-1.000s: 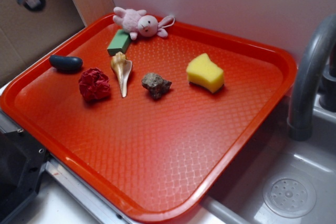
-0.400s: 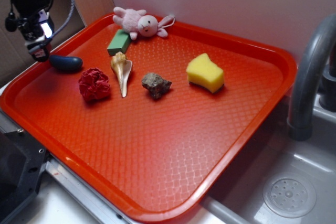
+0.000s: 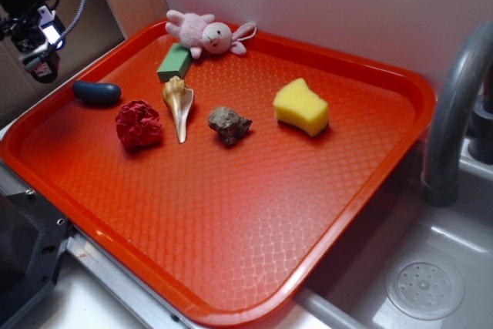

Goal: Grab the plastic pickle.

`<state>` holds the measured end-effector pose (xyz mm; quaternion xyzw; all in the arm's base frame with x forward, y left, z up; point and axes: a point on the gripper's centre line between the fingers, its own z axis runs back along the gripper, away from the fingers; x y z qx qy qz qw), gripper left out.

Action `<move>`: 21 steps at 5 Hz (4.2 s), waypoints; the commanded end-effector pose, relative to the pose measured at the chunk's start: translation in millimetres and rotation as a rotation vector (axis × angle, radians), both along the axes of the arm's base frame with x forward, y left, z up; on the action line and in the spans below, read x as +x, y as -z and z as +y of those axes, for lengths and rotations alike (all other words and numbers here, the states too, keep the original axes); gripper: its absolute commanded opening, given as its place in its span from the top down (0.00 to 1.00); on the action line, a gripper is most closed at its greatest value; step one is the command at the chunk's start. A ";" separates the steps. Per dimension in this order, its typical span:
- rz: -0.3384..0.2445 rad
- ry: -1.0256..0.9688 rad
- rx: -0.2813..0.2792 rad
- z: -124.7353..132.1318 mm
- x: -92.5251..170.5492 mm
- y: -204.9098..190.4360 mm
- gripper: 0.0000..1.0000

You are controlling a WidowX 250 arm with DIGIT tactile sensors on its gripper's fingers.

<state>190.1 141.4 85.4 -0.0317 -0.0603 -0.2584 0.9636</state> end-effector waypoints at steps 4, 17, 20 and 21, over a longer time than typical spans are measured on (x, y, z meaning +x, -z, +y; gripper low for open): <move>-0.009 0.074 0.063 -17.3 8.3 30.8 0.00; 0.149 -0.459 0.009 -99.7 2.4 -88.1 1.00; 0.084 -0.627 -0.129 -131.7 -6.6 -169.3 1.00; 0.078 -0.657 -0.120 -133.9 -9.1 -168.9 1.00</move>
